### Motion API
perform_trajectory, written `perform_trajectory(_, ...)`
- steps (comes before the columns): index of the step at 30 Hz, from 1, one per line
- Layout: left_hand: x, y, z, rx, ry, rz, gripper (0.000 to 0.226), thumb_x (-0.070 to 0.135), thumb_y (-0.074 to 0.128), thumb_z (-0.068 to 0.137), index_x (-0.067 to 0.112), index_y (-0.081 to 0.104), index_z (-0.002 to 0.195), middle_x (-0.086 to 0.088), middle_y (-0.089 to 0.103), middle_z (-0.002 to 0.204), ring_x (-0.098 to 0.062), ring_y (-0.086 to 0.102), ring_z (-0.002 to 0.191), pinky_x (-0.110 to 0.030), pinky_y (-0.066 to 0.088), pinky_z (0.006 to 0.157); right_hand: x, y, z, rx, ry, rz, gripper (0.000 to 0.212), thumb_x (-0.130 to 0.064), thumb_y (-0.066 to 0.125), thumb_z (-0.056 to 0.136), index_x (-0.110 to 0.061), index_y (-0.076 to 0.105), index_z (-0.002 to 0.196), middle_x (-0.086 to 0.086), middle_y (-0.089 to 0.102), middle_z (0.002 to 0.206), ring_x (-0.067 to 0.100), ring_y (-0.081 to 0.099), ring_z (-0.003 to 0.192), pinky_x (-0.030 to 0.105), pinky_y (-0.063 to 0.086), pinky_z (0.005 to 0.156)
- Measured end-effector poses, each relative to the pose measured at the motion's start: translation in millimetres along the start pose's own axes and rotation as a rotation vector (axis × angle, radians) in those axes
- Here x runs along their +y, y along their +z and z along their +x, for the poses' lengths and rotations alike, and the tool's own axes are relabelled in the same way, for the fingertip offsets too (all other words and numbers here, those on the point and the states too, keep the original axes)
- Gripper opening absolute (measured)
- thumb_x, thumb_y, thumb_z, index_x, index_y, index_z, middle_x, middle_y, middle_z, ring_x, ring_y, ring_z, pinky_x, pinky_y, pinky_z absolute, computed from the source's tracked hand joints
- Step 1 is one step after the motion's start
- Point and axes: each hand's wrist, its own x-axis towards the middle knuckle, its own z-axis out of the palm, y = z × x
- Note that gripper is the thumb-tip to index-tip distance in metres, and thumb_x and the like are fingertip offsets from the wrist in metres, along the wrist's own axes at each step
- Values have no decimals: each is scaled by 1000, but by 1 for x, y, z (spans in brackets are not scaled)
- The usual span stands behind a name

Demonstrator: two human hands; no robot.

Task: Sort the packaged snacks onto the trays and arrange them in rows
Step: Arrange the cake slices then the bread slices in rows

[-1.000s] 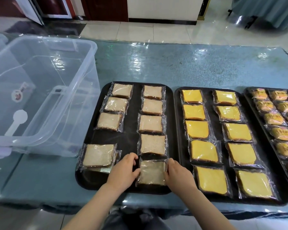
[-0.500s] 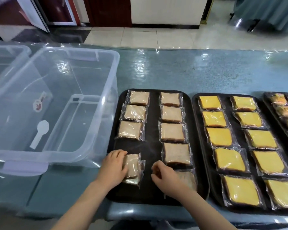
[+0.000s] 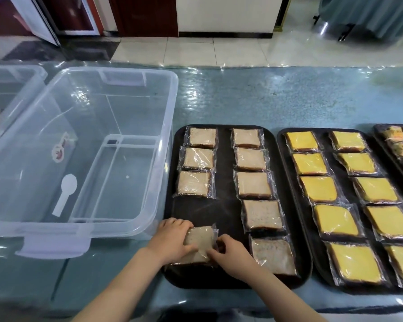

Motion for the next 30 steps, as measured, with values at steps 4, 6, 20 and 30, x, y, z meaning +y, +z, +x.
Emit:
perform_trajectory(4,2,-4,-4,-15,44,-22,52,61,61,82,27,50,120,7,58,122,-15,52,114,-31,36,95,3,1,-5,-53,13,-39,25,-42,67,86,-23,53,94,-11,59,82,3,55,72,13,41,59)
perform_trajectory(6,2,-5,-8,-41,43,-37,48,60,61,84,26,50,115,7,60,117,-16,57,106,-32,40,86,4,1,-7,-79,19,-46,26,-41,66,86,-19,57,97,-6,64,86,8,60,77,20,47,66)
perform_trajectory(20,0,13,-12,234,-48,-347,57,43,50,97,21,34,147,4,36,151,-14,29,141,-28,22,116,-1,-17,18,131,47,13,13,-28,64,89,-25,55,80,-7,64,76,10,62,74,18,44,60)
perform_trajectory(30,6,17,0,200,46,-70,57,36,46,98,28,27,151,0,20,160,-22,15,147,-38,21,119,-23,-7,57,215,29,45,8,-21,60,92,-18,54,86,-8,57,75,13,56,75,22,39,65)
